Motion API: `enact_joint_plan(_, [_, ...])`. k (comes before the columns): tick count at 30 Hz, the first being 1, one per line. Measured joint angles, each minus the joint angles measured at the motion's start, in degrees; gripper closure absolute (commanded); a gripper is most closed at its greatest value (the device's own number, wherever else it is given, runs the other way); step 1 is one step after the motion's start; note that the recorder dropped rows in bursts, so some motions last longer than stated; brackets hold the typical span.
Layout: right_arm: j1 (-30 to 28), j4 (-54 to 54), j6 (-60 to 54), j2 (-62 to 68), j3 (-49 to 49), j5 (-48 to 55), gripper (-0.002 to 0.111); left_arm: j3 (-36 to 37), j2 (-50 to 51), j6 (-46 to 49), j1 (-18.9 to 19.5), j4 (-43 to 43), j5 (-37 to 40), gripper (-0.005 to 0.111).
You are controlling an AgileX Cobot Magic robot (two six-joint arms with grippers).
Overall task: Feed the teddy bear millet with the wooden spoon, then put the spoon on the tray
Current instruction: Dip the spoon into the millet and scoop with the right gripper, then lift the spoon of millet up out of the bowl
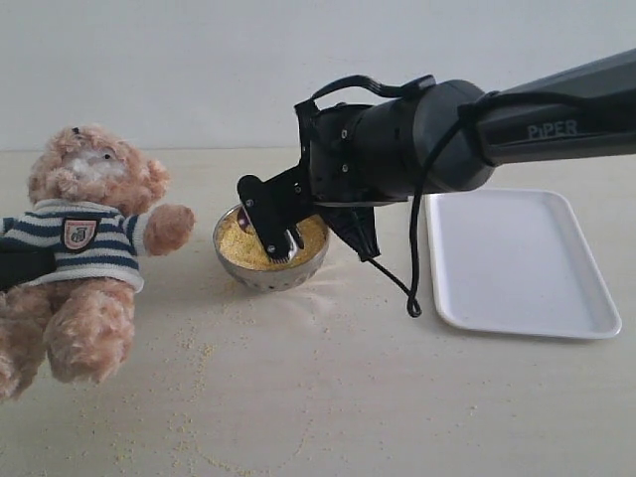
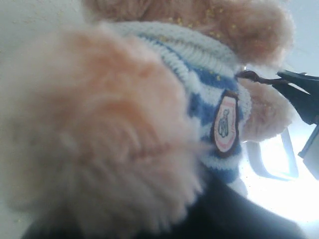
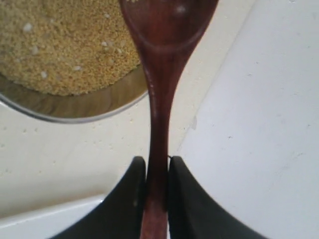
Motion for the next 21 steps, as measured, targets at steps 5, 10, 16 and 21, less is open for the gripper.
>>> enact_joint_plan(5, [0.0,6.7,-3.1,0.0,0.0,0.0,0.108,0.0,0.0,0.0,0.0,0.0,0.0,0.102])
enact_joint_plan(10, [0.0,12.2,-5.5,0.0,0.0,0.2,0.108,0.0,0.0,0.0,0.0,0.0,0.0,0.102])
enact_joint_plan(16, [-1.6,18.3,-6.5,0.0,0.0,0.2,0.108,0.0,0.0,0.0,0.0,0.0,0.0,0.102])
enact_joint_plan(21, [-3.8,24.3,-7.5,0.0,0.0,0.4,0.108,0.0,0.0,0.0,0.0,0.0,0.0,0.102])
